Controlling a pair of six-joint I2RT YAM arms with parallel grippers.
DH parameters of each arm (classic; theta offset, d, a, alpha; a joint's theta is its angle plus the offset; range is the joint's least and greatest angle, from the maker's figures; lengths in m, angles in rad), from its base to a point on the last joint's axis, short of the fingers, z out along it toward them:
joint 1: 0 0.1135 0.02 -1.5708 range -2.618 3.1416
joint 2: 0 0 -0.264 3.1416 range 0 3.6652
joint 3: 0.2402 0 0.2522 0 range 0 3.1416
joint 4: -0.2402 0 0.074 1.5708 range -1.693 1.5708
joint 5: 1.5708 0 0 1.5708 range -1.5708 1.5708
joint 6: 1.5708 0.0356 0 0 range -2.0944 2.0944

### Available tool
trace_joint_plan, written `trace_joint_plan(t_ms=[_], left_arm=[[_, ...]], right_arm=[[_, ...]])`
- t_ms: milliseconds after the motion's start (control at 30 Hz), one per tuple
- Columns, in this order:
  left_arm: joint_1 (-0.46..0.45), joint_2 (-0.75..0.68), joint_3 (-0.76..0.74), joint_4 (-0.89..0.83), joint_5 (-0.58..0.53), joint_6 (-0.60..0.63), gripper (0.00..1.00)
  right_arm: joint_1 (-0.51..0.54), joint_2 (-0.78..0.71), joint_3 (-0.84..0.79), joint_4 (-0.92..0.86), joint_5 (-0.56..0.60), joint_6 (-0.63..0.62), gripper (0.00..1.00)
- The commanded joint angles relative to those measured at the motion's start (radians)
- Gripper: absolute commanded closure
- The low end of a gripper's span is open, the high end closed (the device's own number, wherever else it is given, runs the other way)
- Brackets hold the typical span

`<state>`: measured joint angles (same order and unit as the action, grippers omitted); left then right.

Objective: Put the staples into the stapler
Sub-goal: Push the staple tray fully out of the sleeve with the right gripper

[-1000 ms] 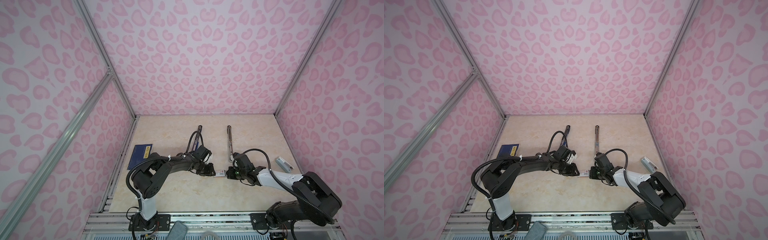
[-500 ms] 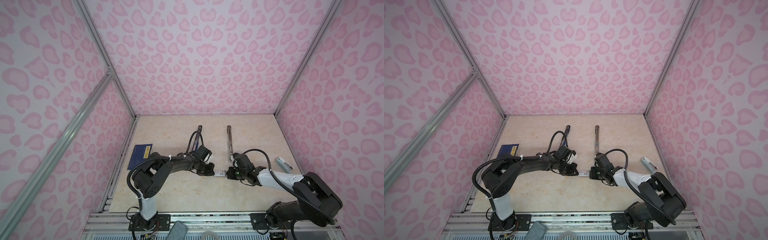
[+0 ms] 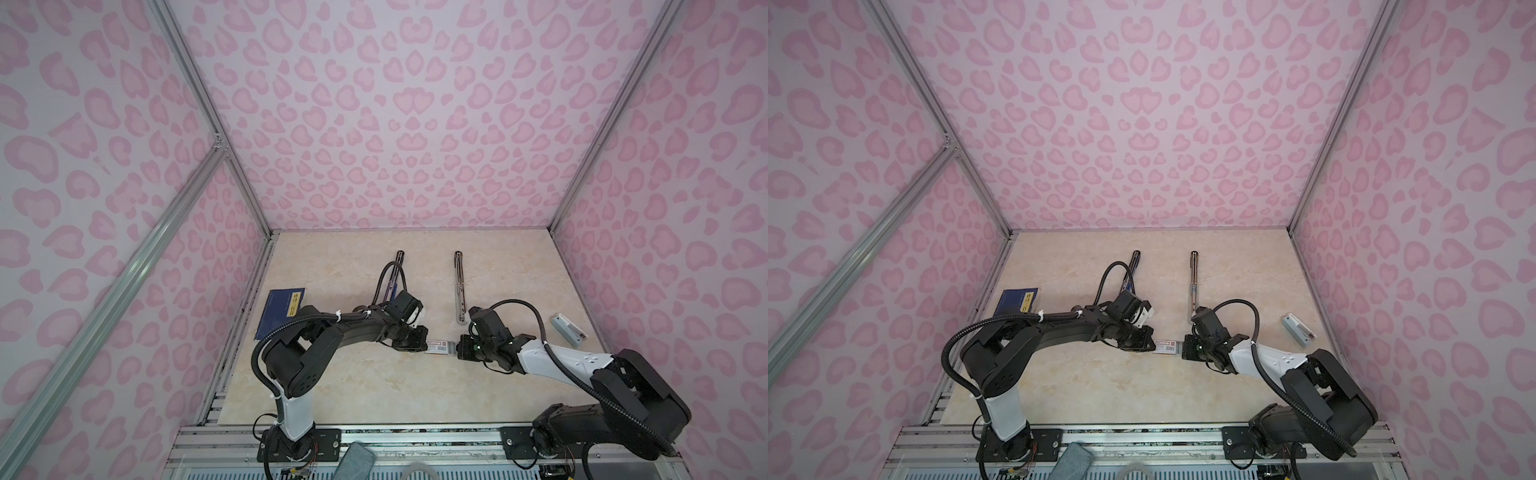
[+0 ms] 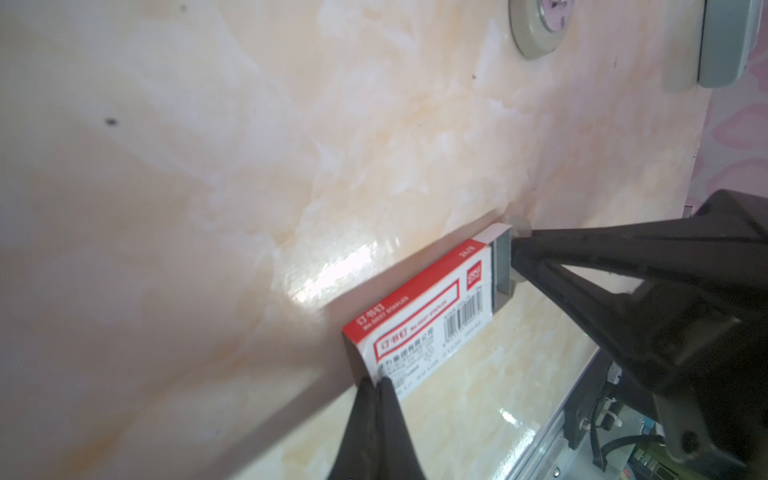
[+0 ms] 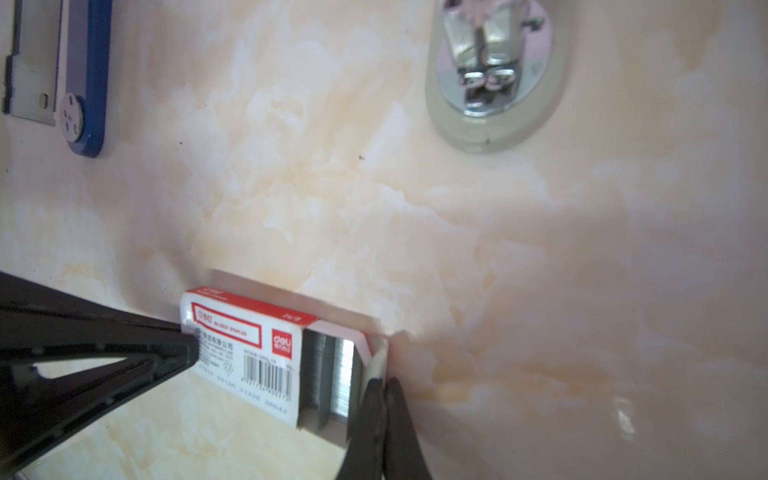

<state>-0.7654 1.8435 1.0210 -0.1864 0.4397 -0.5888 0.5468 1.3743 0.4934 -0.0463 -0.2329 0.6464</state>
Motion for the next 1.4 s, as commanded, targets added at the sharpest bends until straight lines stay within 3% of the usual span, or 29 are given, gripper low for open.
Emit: trace_joint_plan(t_ms=[0, 533, 1367], left_arm=[[0.003, -0.015, -0.009, -0.019, -0.02, 0.005, 0.97], [0.042, -0.109, -0.108, -0.051, -0.078, -0.003, 0.97], [0.193, -0.284, -0.254, -0.196, -0.24, 0.06, 0.97]], right_arm=[[0.001, 0.003, 0.001, -0.009, -0.002, 0.0, 0.97], [0.089, 0.137, 0.102, 0.047, -0.023, 0.001, 0.97], [0.069, 0.169, 0.12, 0.046, -0.001, 0.038, 0.98]])
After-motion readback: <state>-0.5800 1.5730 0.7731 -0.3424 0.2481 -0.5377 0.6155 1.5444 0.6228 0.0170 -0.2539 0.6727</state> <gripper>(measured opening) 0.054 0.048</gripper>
